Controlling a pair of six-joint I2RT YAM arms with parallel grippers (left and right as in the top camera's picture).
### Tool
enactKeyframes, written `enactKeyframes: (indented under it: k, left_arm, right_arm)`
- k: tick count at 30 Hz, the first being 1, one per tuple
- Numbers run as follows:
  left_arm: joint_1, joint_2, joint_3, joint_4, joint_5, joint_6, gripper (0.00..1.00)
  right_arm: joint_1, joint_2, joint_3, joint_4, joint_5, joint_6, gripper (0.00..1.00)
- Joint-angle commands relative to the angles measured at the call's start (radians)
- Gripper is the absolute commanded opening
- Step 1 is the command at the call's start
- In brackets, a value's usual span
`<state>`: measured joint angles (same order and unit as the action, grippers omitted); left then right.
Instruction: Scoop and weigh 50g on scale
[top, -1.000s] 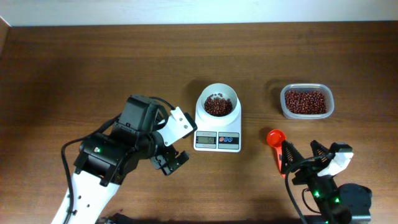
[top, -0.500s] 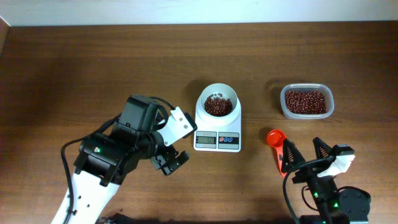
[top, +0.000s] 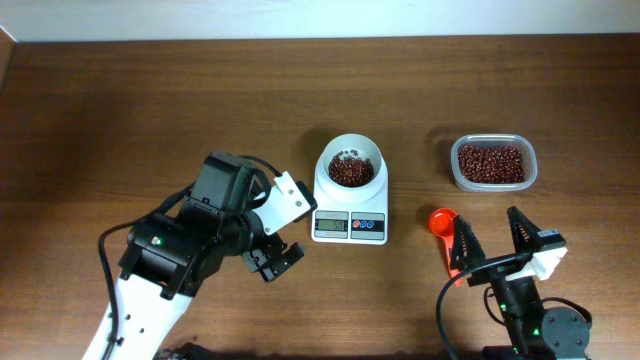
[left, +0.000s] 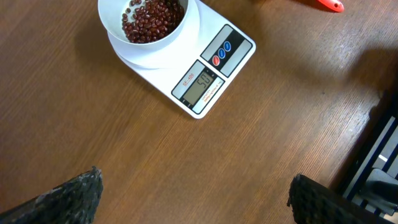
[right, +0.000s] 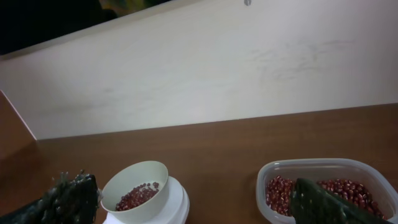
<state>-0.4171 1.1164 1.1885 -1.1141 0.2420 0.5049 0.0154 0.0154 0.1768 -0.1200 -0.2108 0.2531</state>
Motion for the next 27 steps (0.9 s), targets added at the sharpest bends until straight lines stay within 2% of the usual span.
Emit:
enactKeyframes:
  k: [1, 9, 27]
  left_arm:
    - [0.006, -0.005, 0.017, 0.001, -0.003, 0.013, 0.99]
    - [0.006, -0.005, 0.017, 0.001, -0.003, 0.013, 0.99]
    - [0.006, -0.005, 0.017, 0.001, -0.003, 0.013, 0.99]
  right_arm:
    - [-0.011, -0.012, -0.02, 0.014, -0.014, -0.013, 0.99]
    - [-0.011, -0.012, -0.124, 0.177, -0.016, -0.01, 0.99]
    - [-0.011, -0.012, -0.171, 0.23, 0.018, -0.014, 0.99]
